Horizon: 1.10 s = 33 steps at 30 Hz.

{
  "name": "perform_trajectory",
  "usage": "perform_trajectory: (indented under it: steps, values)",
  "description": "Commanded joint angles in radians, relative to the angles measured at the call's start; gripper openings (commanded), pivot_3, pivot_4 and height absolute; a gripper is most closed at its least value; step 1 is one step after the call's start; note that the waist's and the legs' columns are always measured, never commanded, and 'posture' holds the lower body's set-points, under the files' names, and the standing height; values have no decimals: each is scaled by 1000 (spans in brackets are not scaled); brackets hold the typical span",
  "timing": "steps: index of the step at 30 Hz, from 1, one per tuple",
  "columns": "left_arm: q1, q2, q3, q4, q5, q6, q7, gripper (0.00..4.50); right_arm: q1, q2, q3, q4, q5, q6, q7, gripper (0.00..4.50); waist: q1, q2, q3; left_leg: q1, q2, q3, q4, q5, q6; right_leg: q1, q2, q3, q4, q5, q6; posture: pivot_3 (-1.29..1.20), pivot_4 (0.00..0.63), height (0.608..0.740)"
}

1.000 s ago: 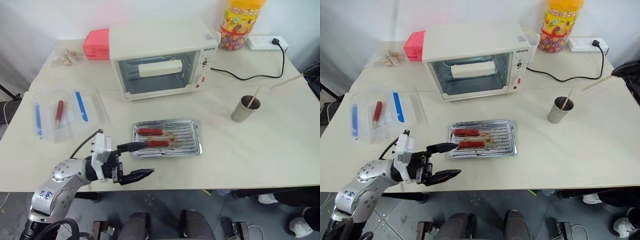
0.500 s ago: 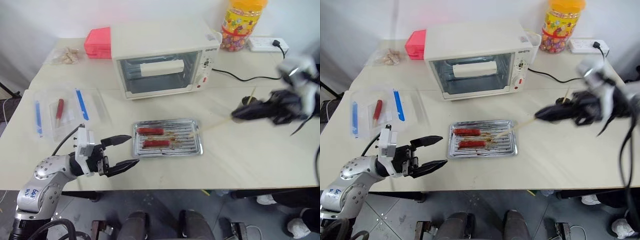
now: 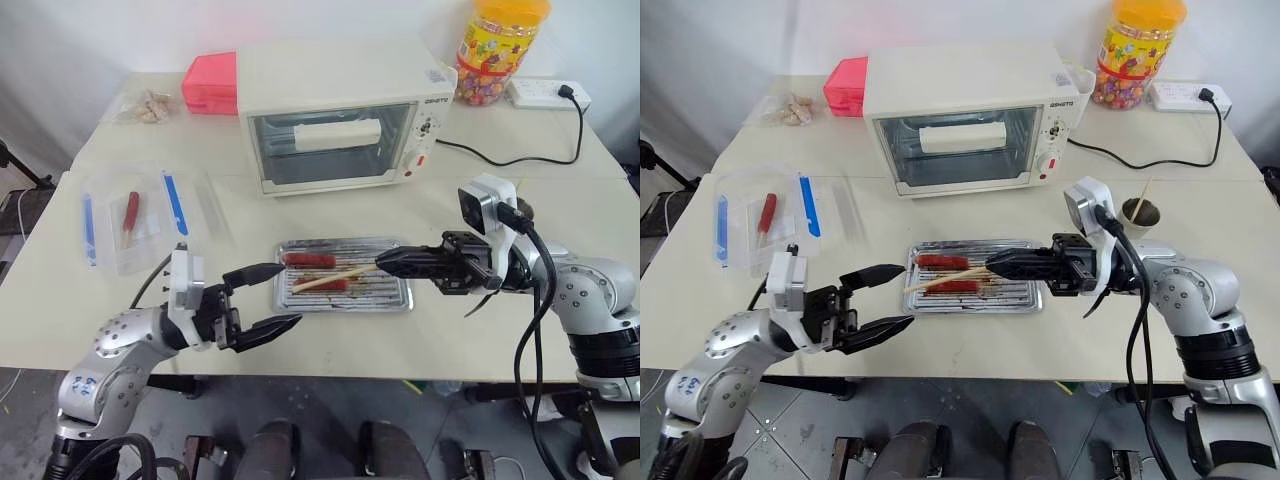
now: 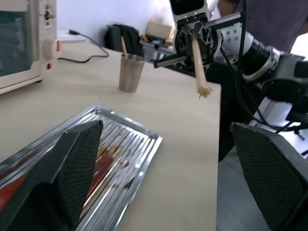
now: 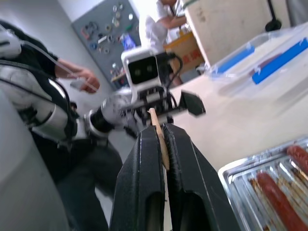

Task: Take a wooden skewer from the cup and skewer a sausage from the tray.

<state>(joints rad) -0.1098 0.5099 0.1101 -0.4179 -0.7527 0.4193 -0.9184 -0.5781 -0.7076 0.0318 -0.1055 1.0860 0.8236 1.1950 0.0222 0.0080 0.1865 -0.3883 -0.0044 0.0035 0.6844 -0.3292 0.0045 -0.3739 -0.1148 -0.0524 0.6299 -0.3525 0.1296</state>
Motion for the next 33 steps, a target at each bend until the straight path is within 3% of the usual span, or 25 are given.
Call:
perform_trajectory:
  steps: [1, 6, 9, 22, 30, 33]
  values:
    - [-24, -21, -20, -26, -26, 7, 12, 4500, 8, 32, -30, -44, 8, 17, -19, 40, -1, 0, 0, 0, 0, 0, 0, 0, 0, 0, 0, 0, 0, 0, 0, 0, 150, 740]
    - [-41, -42, -37, -41, -49, 34, 23, 4500, 21, 62, -31, -50, -5, 32, -33, 40, -2, 0, 0, 0, 0, 0, 0, 0, 0, 0, 0, 0, 0, 0, 0, 0, 150, 740]
    - [-40, -45, -43, -46, -59, 41, 25, 3965, 30, 72, -19, -58, -16, 40, -31, 0, -1, 0, 0, 0, 0, 0, 0, 0, 0, 0, 0, 0, 0, 0, 0, 0, 150, 740]
    - [-31, -24, -48, -66, -78, 72, 22, 30, 33, 90, -13, -53, -71, 51, 3, 0, -1, 0, 0, 0, 0, 0, 0, 0, 0, 0, 0, 1, 0, 0, 0, 0, 150, 740]
    - [-18, -10, -41, -75, -93, 97, 39, 30, 28, 91, -23, -45, -62, 107, -30, 0, -1, 0, 0, 0, 0, 0, 0, 0, 0, 0, 0, 1, 0, 0, 0, 0, 150, 740]
    - [-18, -7, -23, -76, -107, 105, 50, 0, 31, 77, -34, -56, -78, 115, -44, 753, -2, 0, 0, 0, 0, 0, 0, 0, 0, 0, 0, 1, 0, 0, 0, 0, 150, 740]
